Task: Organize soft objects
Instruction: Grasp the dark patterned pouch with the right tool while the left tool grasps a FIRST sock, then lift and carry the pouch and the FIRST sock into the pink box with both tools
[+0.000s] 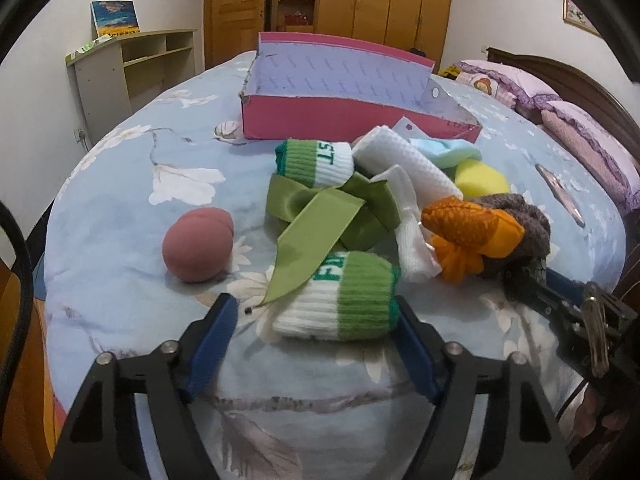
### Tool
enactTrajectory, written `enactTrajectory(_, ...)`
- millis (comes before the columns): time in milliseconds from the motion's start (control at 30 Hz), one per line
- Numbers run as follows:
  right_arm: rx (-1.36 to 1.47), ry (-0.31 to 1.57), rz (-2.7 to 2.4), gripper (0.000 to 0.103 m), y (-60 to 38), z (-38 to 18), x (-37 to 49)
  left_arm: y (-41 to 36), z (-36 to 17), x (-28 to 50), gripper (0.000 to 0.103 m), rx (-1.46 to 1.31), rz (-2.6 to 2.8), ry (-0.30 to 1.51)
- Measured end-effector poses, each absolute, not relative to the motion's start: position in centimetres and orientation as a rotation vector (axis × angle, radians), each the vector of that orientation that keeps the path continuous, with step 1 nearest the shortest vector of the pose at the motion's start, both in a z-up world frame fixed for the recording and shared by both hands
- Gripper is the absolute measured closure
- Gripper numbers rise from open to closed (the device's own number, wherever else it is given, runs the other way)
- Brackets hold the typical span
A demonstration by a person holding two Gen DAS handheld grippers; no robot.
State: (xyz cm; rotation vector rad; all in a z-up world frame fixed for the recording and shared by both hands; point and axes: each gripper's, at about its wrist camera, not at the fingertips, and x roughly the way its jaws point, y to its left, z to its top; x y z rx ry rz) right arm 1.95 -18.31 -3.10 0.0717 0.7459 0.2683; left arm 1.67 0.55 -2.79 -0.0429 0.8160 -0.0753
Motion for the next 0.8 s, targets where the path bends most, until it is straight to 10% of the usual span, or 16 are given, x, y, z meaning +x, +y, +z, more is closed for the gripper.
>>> enactTrajectory(367,0.055,0.701,0.295,0.071,-18.2,-1.6,-0.1,1.4,-1.4,-0.4,0.065,-0.063,-0.157,0.791)
enactTrajectory(800,0.062,0.638,0.343,0.071,-17.9,0.7,-1.6,1.6,0.4,-2.2,0.074,-0.07,-0.2,0.747)
